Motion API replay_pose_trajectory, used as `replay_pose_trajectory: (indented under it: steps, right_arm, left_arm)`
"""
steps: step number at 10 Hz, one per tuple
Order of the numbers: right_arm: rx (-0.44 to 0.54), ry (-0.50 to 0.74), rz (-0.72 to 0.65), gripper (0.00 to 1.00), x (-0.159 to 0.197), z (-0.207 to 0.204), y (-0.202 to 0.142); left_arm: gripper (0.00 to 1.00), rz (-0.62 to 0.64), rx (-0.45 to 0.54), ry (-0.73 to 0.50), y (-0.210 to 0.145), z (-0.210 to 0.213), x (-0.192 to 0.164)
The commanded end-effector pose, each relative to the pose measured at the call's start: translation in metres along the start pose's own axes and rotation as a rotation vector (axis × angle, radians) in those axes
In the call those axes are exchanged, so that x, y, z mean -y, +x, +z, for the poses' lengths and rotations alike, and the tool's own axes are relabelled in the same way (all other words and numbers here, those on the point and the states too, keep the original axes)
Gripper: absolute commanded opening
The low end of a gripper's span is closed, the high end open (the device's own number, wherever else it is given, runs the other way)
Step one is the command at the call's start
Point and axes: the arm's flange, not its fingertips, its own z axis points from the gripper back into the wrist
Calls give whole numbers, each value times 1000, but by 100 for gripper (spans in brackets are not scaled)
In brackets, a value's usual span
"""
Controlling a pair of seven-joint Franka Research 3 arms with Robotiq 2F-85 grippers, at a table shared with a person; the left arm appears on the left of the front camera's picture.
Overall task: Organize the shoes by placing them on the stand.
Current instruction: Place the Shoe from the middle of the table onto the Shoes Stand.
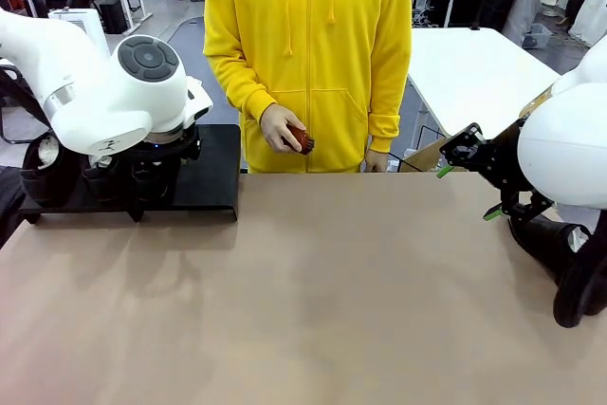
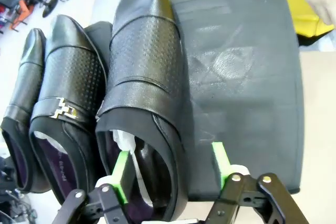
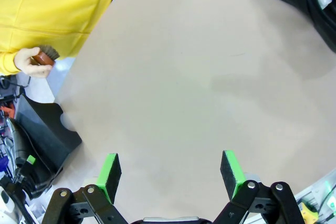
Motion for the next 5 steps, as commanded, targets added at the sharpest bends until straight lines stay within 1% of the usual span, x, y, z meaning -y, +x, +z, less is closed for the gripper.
replay_pose_trajectory:
  steps: [1,2,5]
  right_arm:
    - [4,8,21,100,0,0,2]
    - [4,8,21,100,0,0,2]
    - [4,8,21,100,0,0,2]
  left_arm:
    - [100,137,19,-37,-12,32,-7]
    - [100,0,0,0,0,0,0]
    - [100,0,0,0,0,0,0]
